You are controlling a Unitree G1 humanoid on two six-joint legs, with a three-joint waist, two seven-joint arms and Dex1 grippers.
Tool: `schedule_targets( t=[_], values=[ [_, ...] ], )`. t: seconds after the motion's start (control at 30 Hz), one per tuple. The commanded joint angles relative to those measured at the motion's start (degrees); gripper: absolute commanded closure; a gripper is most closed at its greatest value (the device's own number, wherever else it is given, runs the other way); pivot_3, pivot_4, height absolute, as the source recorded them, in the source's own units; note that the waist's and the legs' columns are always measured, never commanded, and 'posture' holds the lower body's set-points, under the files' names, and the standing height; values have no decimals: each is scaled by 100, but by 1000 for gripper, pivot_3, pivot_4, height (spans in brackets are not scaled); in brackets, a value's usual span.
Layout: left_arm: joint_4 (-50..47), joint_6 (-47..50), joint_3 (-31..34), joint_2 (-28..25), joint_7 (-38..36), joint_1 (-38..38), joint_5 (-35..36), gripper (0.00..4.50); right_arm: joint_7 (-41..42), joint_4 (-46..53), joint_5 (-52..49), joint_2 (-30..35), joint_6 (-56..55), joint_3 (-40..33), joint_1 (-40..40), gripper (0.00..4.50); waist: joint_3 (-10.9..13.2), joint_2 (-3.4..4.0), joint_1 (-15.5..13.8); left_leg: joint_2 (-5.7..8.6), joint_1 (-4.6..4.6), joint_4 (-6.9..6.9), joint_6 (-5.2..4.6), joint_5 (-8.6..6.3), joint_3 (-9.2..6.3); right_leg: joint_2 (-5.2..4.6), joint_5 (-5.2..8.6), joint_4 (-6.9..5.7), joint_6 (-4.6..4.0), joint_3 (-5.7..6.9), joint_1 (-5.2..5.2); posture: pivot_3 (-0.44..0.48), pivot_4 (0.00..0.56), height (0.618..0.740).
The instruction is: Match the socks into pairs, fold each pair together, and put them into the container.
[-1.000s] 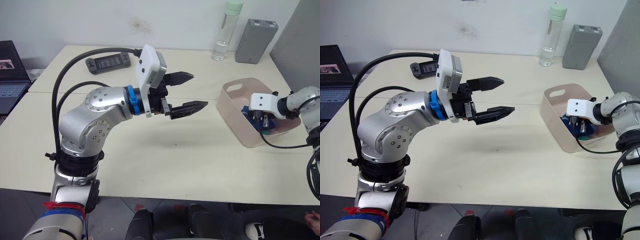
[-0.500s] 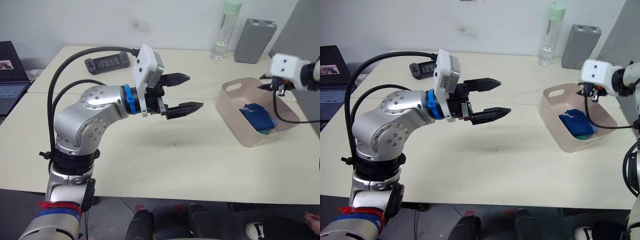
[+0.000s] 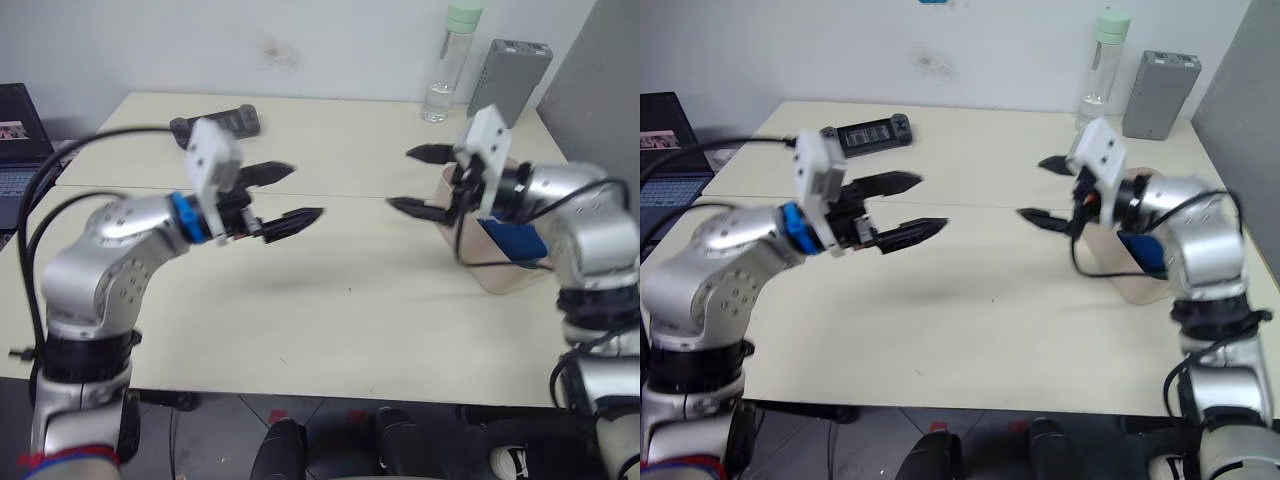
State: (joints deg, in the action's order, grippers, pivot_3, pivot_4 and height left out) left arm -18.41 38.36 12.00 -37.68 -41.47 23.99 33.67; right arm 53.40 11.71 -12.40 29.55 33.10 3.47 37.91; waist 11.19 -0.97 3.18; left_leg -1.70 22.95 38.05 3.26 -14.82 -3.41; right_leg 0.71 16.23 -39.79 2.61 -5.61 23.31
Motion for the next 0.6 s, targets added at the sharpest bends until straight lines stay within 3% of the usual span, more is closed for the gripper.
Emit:
schedule_targets(
  t=[0.03, 0.13, 0.3, 0.6],
  values=[
    [-556, -378, 379, 429, 695, -787, -193, 0, -730, 391, 279, -286, -232, 200, -538, 10, 0, -1, -12, 0, 0, 2, 0, 0, 2, -1, 0, -2, 0, -2, -1, 0, 150, 740],
    [-753, -787, 426, 1005, 1226, -1654, -492, 0, -1322, 321, 599, -547, -522, 325, -1169, 10, -9, -10, -44, 3, -5, 2, 1, 0, 5, -5, 0, 0, 1, -3, -6, 0, 150, 740],
    [-724, -1299, 247, 1639, 1982, -2457, -1170, 0, -2013, 263, 657, -894, -808, 121, -1904, 10, -11, -12, -86, 3, -10, 0, 5, 3, 2, 1, 0, -6, 1, -2, -5, 0, 150, 740],
    [-507, -1680, -422, 1841, 2076, -3008, -1743, 0, -2776, 961, 482, -1356, -525, -125, -2941, 10, -17, -20, -81, 2, -14, -4, 9, 5, 4, 9, 1, -7, 1, -8, -8, 0, 150, 740]
  ],
)
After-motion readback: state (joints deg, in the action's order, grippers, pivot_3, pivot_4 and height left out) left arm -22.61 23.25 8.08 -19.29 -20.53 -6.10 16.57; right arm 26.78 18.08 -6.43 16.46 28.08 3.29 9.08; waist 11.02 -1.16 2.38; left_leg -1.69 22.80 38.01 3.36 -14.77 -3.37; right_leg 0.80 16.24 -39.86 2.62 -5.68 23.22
